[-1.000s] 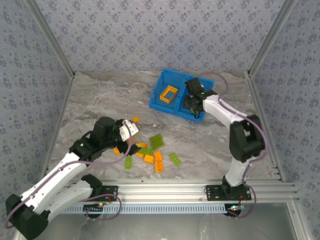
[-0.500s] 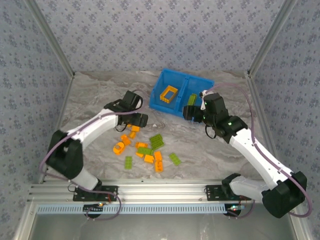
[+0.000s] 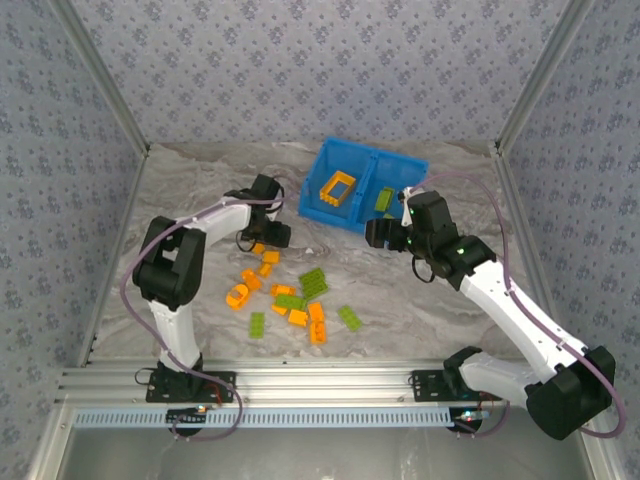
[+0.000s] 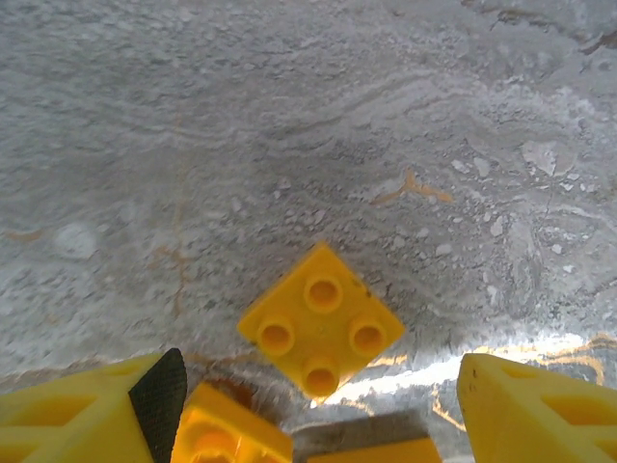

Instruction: Sort the legos into containers by color

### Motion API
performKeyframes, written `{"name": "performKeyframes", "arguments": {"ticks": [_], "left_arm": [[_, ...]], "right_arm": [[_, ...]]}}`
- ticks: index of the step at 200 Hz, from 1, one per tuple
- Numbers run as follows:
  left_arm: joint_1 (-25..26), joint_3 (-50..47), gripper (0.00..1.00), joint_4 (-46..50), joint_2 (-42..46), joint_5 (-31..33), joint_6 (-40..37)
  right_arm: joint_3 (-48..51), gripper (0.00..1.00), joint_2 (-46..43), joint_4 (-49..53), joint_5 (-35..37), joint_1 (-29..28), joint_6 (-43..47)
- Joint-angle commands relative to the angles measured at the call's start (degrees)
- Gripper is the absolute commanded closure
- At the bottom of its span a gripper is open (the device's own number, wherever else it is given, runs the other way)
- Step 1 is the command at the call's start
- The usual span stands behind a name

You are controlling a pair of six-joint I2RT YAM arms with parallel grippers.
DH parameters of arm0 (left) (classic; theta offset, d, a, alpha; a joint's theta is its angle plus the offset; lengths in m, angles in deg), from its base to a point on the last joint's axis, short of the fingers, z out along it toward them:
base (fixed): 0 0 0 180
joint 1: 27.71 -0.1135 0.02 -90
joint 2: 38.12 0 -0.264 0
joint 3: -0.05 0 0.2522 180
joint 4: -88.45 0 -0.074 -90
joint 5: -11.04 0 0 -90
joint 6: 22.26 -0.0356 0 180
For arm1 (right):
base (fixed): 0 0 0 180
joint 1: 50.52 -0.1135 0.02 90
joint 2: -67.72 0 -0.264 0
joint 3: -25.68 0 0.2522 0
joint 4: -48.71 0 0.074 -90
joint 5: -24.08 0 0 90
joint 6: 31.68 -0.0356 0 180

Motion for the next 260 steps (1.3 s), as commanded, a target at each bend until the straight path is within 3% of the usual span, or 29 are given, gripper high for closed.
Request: {"name": "performKeyframes", "arguments": {"ticks": [1,87,107,151,222,260], "left_arm": [[0.0,2.1,0.24,0.5,-1.9,-2.8,-1.2],[0.0,-0.5,0.45,0.1,-3.4,-0.9,-0.7],[0.1,-0.8,0.54,-0.3,-3.1,-1.1,-0.4],[1.1,0.7,0.56,-0.1,3.3,-2.7,0.6],[8.5,15.2,0.58,3.1,8.5,-1.0,-2.0],[9.9,33.7,0.58,8.6,-2.3,-1.1,-3.7]], "right_arm": [[-0.3,0.10,-1.0,1.3,-0.1,0.2,0.3],[-0.7,0.10,-1.2,1.1,-0.4,0.1,-0.8],[-1.2,0.10,-1.3,1.4,-0.1,0.1,-0.9],[-1.6,0.09,-2.8,2.2,0.7,0.2,-1.2],[-1.2,0.08,-4.9,2.9,2.0,0.2,-2.2],[-1.2,0.08,-5.7,3.1,2.9,0.3,-2.5]]}}
